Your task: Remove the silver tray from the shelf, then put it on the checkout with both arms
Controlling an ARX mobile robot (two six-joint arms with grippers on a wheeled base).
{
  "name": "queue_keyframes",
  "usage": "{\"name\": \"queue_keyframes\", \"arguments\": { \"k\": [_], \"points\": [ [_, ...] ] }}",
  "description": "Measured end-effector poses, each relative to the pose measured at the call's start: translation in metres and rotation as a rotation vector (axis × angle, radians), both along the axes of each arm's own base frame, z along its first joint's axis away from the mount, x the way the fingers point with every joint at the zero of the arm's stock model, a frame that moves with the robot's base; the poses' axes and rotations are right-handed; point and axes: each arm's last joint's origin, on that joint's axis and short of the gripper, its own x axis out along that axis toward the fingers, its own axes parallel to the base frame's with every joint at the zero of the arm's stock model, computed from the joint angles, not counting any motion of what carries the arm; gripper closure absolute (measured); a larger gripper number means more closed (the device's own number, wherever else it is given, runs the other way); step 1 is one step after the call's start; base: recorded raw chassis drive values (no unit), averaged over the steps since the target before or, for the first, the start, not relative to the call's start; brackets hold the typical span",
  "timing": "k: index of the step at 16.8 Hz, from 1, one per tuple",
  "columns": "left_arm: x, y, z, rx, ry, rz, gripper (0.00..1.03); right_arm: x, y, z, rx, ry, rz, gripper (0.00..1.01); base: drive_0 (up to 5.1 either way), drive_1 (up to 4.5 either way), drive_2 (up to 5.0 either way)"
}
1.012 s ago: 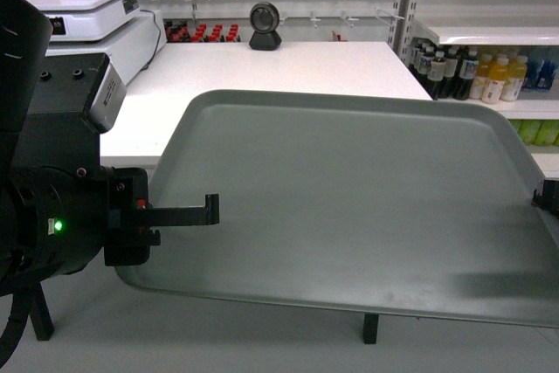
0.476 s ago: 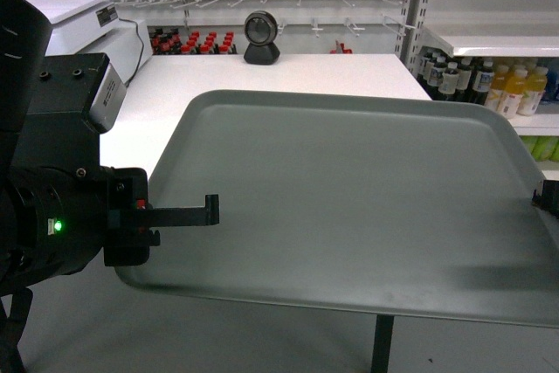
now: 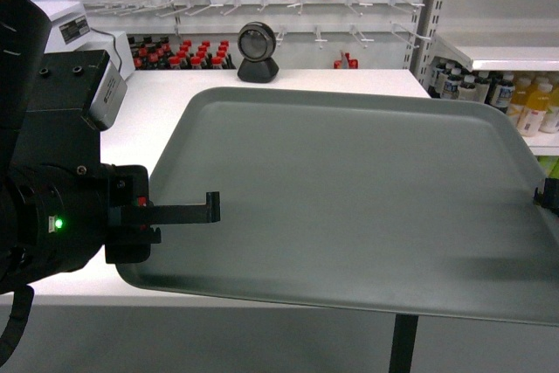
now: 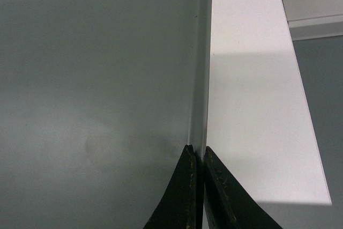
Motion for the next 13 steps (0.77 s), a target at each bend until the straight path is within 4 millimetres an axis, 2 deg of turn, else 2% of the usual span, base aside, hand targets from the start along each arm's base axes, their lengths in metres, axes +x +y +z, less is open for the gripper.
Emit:
{"name": "queue_keyframes", "arguments": {
  "k": [13],
  "points": [
    [0.0000, 0.0000, 0.0000, 0.000, -0.002, 0.001, 1.00, 0.0003, 0.0000, 0.0000, 0.000, -0.003, 0.000, 0.99, -0.1, 4.00, -4.3]
  ]
}}
